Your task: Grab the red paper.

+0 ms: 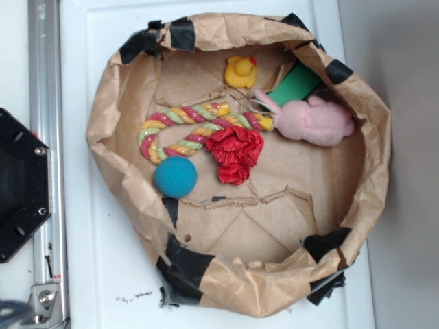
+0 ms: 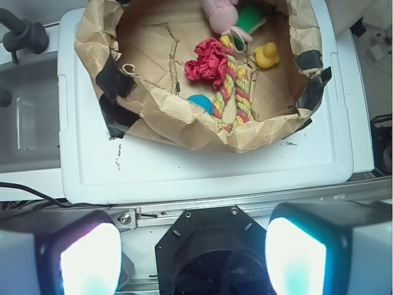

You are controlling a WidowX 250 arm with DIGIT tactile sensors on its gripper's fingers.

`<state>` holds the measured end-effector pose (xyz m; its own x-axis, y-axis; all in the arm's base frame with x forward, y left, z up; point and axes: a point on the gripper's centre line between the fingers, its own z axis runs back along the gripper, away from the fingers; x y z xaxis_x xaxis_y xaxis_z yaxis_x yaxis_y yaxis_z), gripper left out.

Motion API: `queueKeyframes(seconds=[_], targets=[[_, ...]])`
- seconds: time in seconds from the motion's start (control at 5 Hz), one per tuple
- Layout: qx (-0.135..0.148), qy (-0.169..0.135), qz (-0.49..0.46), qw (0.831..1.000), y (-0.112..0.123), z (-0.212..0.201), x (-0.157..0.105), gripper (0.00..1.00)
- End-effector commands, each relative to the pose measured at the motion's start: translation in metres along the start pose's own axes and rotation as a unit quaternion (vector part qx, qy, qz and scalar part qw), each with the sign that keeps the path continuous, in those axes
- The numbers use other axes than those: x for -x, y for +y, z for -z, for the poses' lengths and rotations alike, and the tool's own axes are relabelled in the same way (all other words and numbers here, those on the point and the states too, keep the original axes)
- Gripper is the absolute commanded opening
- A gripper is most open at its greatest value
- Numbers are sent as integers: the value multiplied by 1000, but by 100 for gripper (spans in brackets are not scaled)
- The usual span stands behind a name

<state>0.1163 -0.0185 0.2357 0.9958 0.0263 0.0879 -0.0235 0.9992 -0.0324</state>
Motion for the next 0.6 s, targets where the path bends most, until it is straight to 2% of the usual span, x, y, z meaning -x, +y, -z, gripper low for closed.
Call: queueKeyframes(seconds=[0.0,0.2,0.4], targets=[[0,0,0,1000,0,0,0,100],[39,-5,83,996,2,39,-41,100],[7,-2,143,990,9,60,-77,100]])
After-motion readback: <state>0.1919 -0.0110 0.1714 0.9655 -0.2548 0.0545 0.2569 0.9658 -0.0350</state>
